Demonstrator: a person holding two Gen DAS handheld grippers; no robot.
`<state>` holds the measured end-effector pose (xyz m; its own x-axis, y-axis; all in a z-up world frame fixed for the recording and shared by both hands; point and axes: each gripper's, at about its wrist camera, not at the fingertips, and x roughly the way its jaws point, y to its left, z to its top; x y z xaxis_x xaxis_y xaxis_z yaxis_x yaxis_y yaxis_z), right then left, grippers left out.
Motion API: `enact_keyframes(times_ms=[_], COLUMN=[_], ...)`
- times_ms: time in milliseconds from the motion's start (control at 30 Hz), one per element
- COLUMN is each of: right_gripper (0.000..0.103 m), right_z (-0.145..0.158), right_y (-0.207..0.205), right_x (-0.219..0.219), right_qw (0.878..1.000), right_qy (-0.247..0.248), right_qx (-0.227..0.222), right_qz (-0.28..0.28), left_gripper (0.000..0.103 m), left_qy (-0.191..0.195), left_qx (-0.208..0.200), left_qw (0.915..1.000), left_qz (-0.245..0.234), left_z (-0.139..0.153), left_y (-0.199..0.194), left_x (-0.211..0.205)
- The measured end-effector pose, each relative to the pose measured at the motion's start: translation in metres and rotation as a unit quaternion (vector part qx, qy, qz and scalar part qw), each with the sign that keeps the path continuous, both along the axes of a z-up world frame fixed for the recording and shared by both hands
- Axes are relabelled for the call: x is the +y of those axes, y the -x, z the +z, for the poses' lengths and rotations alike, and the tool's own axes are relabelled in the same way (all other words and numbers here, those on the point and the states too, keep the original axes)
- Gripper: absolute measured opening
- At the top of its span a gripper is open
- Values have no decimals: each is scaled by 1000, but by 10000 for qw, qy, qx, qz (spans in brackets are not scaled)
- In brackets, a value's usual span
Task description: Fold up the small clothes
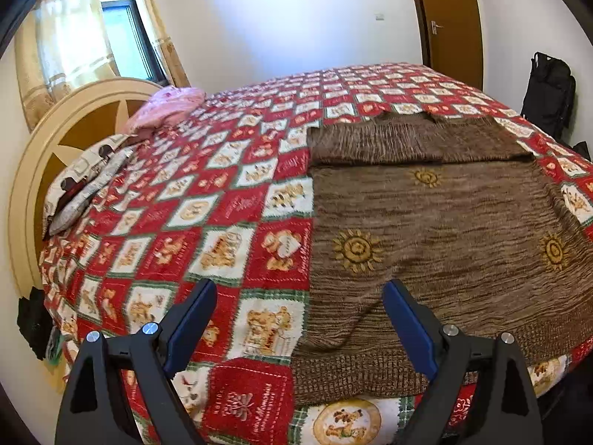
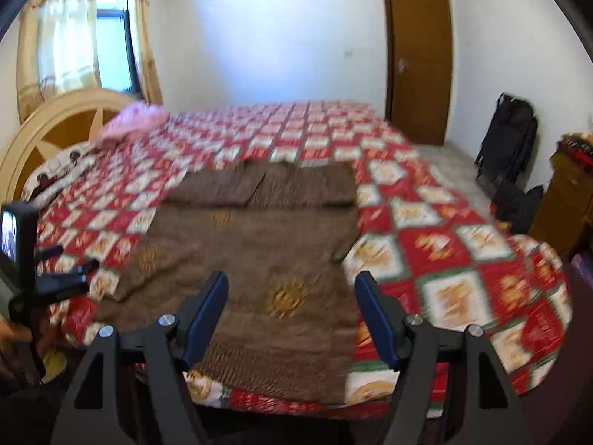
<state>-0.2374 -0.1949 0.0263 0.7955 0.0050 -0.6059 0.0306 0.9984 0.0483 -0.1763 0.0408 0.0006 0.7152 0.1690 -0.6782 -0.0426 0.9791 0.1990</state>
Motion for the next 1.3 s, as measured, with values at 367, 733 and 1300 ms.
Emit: enact_keyframes(times_ms=[367,733,1300], right_gripper=[72,72,73], right_z=[-28,-46,-57], right_y=[-1,-3,11], right_x=[-1,-18,-50], right_qw=[9994,9975,9916], right_qy=[-203,-116,2], right_qx=[275,550,966], right_qz=[-105,-434,-857], left_gripper=[92,92,92], left_qy=[100,303,794], left_qx=[452,735,1023], left_qw=[9989,9968,9915], left_qz=[76,71,133], left_z=[-37,-56,-71], left_y=[-21,-33,-38], left_x=[9,16,34])
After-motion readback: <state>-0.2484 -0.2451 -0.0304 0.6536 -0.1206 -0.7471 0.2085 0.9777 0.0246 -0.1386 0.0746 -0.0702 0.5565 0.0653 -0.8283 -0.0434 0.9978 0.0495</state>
